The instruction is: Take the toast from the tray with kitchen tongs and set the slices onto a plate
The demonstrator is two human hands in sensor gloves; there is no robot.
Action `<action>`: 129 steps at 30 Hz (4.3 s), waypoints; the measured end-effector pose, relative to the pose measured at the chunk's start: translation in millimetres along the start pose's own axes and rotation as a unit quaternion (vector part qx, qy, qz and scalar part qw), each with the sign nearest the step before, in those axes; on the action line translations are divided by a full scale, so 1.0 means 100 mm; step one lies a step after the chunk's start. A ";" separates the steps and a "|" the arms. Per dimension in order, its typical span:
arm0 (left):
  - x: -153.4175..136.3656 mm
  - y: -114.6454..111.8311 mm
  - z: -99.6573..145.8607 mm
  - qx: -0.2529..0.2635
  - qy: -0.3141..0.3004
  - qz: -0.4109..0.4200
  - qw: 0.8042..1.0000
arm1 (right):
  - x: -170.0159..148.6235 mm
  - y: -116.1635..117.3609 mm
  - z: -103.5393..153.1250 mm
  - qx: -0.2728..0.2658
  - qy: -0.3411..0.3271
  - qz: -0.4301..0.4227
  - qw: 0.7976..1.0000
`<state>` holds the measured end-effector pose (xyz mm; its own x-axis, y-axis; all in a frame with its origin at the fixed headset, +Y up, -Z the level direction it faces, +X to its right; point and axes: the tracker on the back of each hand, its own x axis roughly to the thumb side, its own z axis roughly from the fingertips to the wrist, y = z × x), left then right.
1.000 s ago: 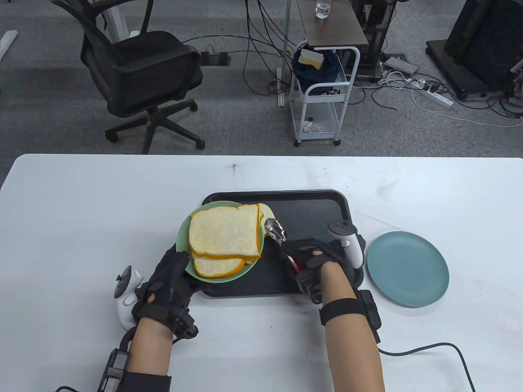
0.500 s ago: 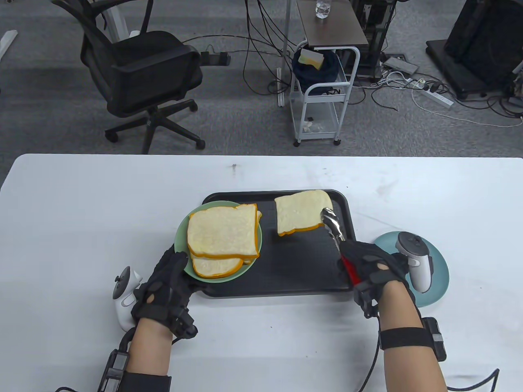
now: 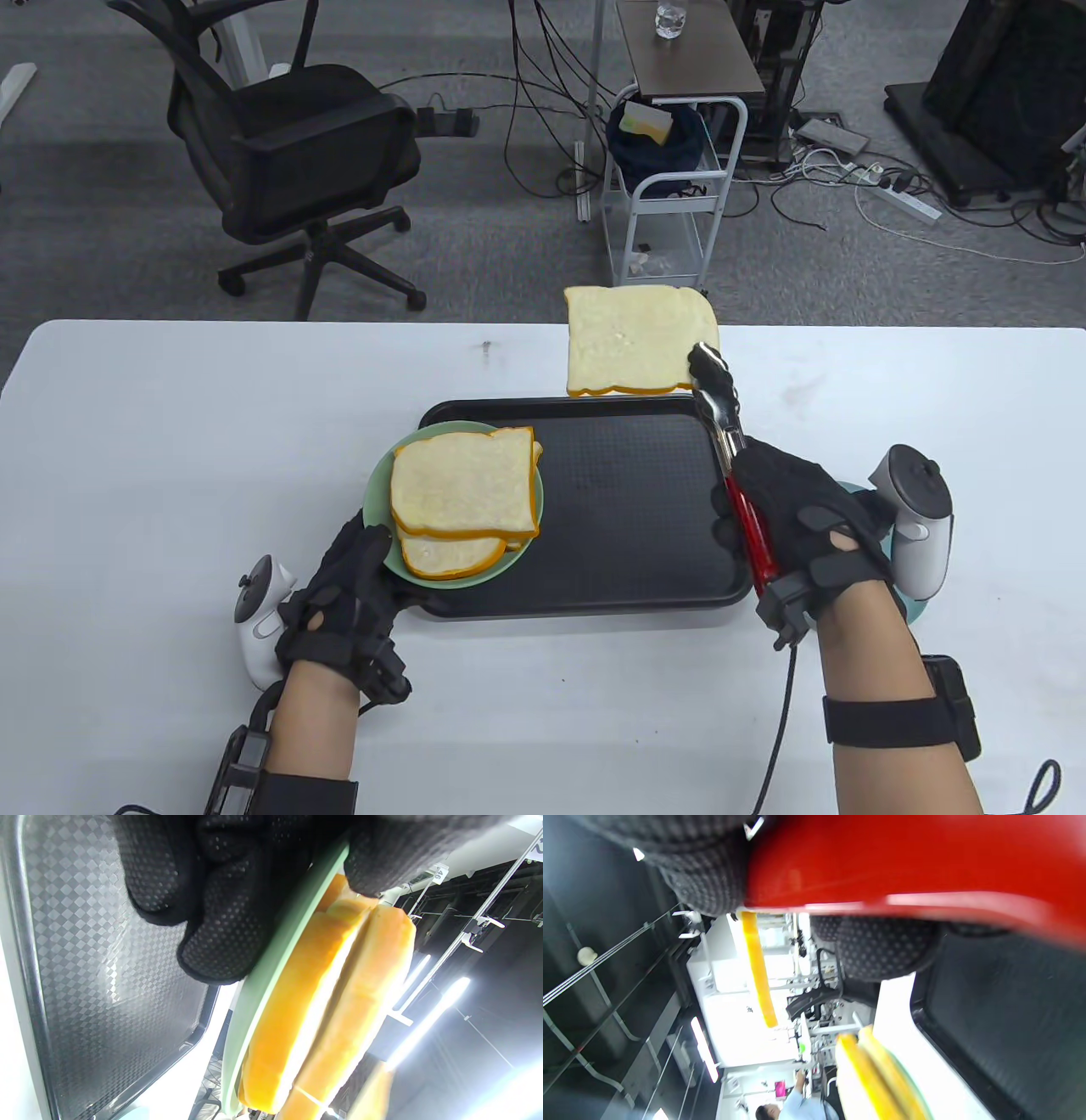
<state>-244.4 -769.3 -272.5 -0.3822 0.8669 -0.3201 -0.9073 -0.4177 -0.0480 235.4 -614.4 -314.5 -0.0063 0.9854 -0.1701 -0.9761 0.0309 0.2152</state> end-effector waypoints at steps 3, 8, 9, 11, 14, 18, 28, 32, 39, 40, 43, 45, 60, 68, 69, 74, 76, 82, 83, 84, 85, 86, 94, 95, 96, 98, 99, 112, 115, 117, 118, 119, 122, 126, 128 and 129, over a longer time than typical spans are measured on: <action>0.00 0.00 0.00 0.002 0.001 -0.001 1.000 | 0.13 0.24 0.02 0.030 -0.012 0.003 0.999; 0.00 0.00 0.00 0.005 0.001 -0.004 1.000 | 0.12 0.61 -0.01 0.076 -0.007 0.017 0.997; 0.00 0.00 0.00 0.005 0.001 -0.004 1.000 | 0.09 0.67 -0.02 0.083 -0.004 0.018 0.996; 0.00 0.00 0.00 0.005 0.001 -0.003 1.000 | 0.02 0.80 -0.05 0.098 0.007 0.028 0.995; 0.00 0.00 0.00 0.006 -0.001 -0.003 1.000 | -0.12 0.95 -0.09 0.116 0.027 0.039 0.992; 0.00 0.00 0.00 0.007 -0.001 -0.002 1.000 | -0.30 1.09 -0.13 0.135 0.052 0.059 0.988; 0.00 0.01 0.00 0.013 0.000 -0.007 1.000 | -0.51 1.16 -0.17 0.167 0.103 0.101 0.975; -0.01 0.01 -0.01 0.013 0.002 -0.013 1.000 | -0.49 1.12 -0.16 0.166 0.118 0.109 0.973; -0.01 0.03 0.00 0.015 0.002 -0.007 1.000 | -0.31 0.85 -0.11 0.163 0.095 0.115 0.975; -0.01 0.03 0.00 0.015 0.002 -0.006 1.000 | -0.28 0.79 -0.10 0.160 0.098 0.115 0.976; -0.01 0.03 -0.01 0.016 0.002 -0.006 1.000 | -0.14 0.48 -0.05 0.100 0.073 0.112 0.986; -0.01 0.03 -0.01 0.017 0.003 -0.007 1.000 | -0.05 0.27 -0.02 0.029 0.039 0.138 0.989; 0.00 0.03 -0.03 0.013 0.004 -0.012 1.000 | -0.72 -0.81 -0.10 -0.348 0.077 0.419 0.835; -0.01 0.04 -0.02 0.017 0.005 -0.010 1.000 | -1.31 -0.96 -0.24 -0.360 0.152 0.545 0.742; -0.01 0.04 -0.02 0.018 0.005 -0.010 1.000 | -1.38 -0.96 -0.27 -0.354 0.166 0.557 0.733; -0.01 0.04 -0.02 0.017 0.005 -0.009 1.000 | -1.56 -0.94 -0.31 -0.343 0.206 0.578 0.711; -0.01 0.04 -0.02 0.017 0.005 -0.010 1.000 | -1.57 -0.94 -0.32 -0.344 0.206 0.578 0.711; -0.01 0.04 -0.02 0.017 0.006 -0.010 1.000 | -1.39 -0.96 -0.23 -0.347 0.217 0.552 0.727; -0.01 0.04 -0.02 0.018 0.006 -0.010 1.000 | -1.29 -0.94 -0.20 -0.347 0.208 0.549 0.732; -0.01 0.04 -0.02 0.018 0.006 -0.010 1.000 | -1.21 -0.91 -0.17 -0.352 0.194 0.547 0.734; -0.01 0.04 -0.02 0.018 0.005 -0.009 1.000 | -1.05 -0.86 -0.13 -0.358 0.162 0.540 0.744; -0.01 0.04 -0.02 0.018 0.005 -0.009 1.000 | -1.00 -0.83 -0.12 -0.358 0.152 0.537 0.749; -0.02 0.07 -0.01 0.033 0.007 -0.004 0.999 | -0.16 0.13 0.23 -0.296 -0.048 0.520 0.800; -0.03 0.08 0.00 0.037 0.008 -0.004 0.999 | -0.15 0.28 0.27 -0.278 -0.066 0.528 0.800; -0.03 0.09 0.00 0.040 0.008 -0.005 0.999 | -0.17 0.41 0.30 -0.265 -0.082 0.531 0.801; -0.03 0.12 0.00 0.046 0.008 -0.003 0.999 | -0.24 0.62 0.34 -0.249 -0.097 0.534 0.802; -0.03 0.13 0.00 0.048 0.009 -0.003 0.999 | -0.29 0.70 0.36 -0.241 -0.107 0.536 0.802; -0.02 0.30 -0.05 0.099 0.026 0.002 0.995 | -1.13 0.90 0.24 -0.174 -0.108 0.591 0.780; 0.12 0.45 -0.12 0.148 0.032 -0.012 0.988 | -1.11 0.96 0.27 -0.159 -0.119 0.576 0.793; 0.22 0.58 -0.18 0.187 0.037 -0.015 0.982 | -1.10 0.98 0.27 -0.155 -0.123 0.576 0.793; 0.27 0.66 -0.22 0.206 0.037 -0.021 0.978 | -1.10 0.99 0.27 -0.154 -0.122 0.574 0.795; 0.29 0.71 -0.24 0.217 0.039 -0.022 0.975 | -1.11 0.98 0.27 -0.154 -0.120 0.571 0.797; 0.32 1.00 -0.33 0.274 0.055 -0.017 0.960 | -1.10 0.96 0.25 -0.155 -0.114 0.563 0.804; 0.24 1.28 -0.39 0.318 0.074 -0.010 0.945 | -1.11 0.93 0.25 -0.154 -0.108 0.559 0.807; 0.19 1.39 -0.41 0.336 0.084 -0.006 0.938 | -1.11 0.93 0.24 -0.152 -0.107 0.558 0.809; 0.16 1.44 -0.42 0.345 0.091 -0.006 0.934 | -1.11 0.93 0.24 -0.152 -0.106 0.558 0.809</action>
<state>-374.1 -827.4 -324.7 -0.3925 0.7838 -0.4812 -0.8317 -0.0791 0.5495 150.4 -716.9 -252.5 -0.9142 0.3792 0.1431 -0.3973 -0.9084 -0.1306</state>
